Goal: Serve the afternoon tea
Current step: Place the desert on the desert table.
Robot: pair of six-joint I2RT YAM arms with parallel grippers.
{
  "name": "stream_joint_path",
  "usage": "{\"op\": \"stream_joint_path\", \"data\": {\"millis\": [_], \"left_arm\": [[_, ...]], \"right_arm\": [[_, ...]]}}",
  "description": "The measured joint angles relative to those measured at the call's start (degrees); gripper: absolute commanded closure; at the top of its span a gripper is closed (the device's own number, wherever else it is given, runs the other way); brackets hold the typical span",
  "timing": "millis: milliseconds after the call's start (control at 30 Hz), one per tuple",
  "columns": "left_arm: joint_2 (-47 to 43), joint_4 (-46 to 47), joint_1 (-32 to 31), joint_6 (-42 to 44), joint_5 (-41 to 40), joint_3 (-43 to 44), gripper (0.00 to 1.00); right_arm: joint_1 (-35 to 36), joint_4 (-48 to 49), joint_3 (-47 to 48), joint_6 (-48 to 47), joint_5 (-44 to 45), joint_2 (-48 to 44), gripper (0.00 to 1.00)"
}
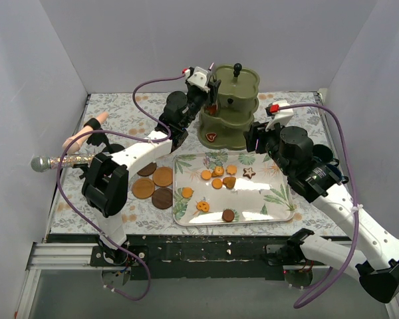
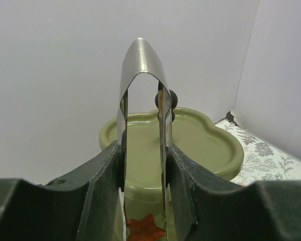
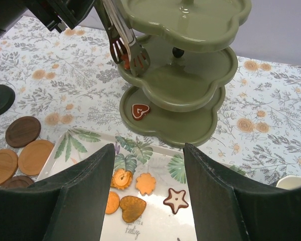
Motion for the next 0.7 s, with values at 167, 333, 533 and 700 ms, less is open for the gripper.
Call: {"op": "stream_joint_path", "data": {"millis": [167,333,533,700], "left_arm": [[0.1,0.4,0.1,-0.1,0.2,0.0,0.60],[0.2,0.5,0.2,-0.1,0.2,0.1,0.57],[0.3,0.8,0.3,-0.1,0.2,0.2,0.55],[0.4,0.9,0.3,-0.1,0.2,0.3,0.55]], "right_arm": [[-0.1,0.0,0.0,0.0,-0.2,0.5,0.35],[-0.1,0.0,0.0,0.0,-0.3,0.8,0.35],[-0.2,0.0,0.0,-0.2,-0.4,0.8,0.35],[-0.2,0.0,0.0,-0.2,-0.4,0.8,0.35]]}}
